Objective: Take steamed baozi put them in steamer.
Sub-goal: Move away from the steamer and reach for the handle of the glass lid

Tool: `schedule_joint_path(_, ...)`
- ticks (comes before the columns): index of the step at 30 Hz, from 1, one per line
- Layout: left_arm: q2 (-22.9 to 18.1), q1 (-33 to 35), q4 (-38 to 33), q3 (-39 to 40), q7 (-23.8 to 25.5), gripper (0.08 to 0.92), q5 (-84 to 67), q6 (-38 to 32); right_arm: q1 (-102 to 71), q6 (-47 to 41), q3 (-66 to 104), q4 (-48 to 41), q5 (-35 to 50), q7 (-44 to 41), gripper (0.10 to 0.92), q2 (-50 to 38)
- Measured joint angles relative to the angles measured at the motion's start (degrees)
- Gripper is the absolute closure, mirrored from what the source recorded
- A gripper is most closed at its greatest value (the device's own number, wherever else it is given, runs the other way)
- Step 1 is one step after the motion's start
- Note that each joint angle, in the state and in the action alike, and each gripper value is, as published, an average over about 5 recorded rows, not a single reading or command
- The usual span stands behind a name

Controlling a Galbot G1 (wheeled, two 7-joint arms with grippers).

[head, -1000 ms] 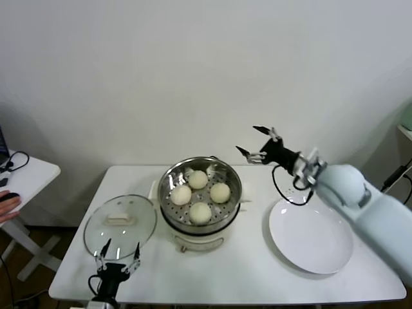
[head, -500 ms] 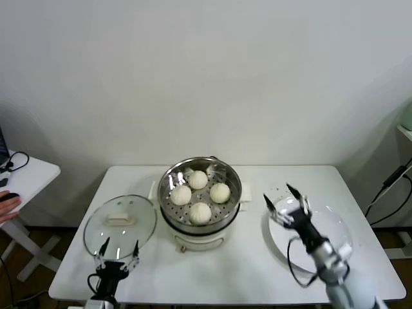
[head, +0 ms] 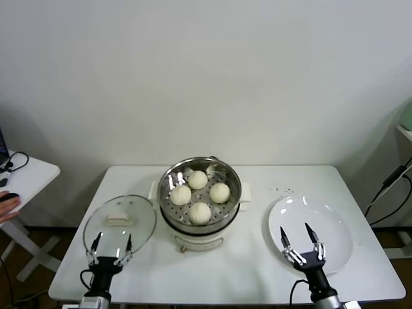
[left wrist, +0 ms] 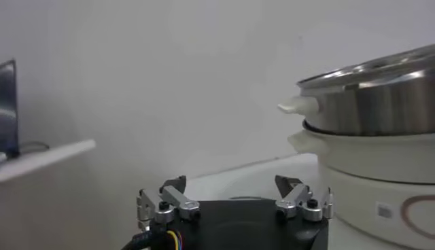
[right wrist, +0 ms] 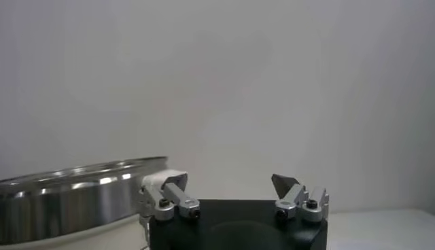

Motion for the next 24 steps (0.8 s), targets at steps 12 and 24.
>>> schedule_joint_path(12, 1.4, -2.8, 3.2, -1.6, -6.7, 0.177, 25.8, -0.5, -0.6, 3.8, -1.0, -2.3, -1.0, 1.5, 0.203, 3.5)
schedule_joint_path(24, 1.5, -9.1, 12.0, -2.0, -17.1, 0.177, 53.1, 1.8, -0.7, 6.0, -2.6, -4.4, -0.7, 2.6, 0.203, 4.5)
